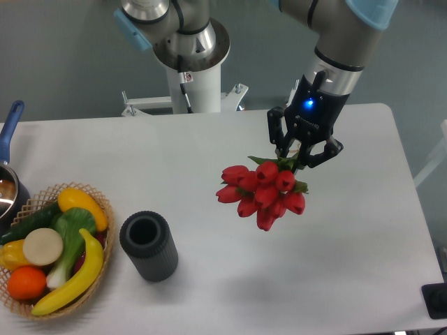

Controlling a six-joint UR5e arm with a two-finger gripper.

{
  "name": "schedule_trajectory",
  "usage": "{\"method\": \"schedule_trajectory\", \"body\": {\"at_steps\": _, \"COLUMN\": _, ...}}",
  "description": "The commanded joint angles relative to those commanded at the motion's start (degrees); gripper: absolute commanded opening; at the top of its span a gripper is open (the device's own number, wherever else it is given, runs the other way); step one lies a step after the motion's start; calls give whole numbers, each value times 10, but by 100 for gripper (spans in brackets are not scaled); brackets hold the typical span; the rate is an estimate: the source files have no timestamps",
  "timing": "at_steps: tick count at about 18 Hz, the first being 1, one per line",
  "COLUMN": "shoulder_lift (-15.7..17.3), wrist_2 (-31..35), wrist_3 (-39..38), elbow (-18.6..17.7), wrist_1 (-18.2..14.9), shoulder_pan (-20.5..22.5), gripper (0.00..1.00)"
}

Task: Insert the flowers into the vase
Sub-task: 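Hold the red tulip bunch and move it toward the grey vase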

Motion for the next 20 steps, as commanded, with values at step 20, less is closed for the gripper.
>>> {"method": "schedule_trajectory", "body": {"at_steps": 20, "shoulder_lift": -24, "wrist_2": -216, "wrist_3": -174, "elbow": -13, "wrist_1": 200, "shoulder_pan": -29, "gripper": 33}}
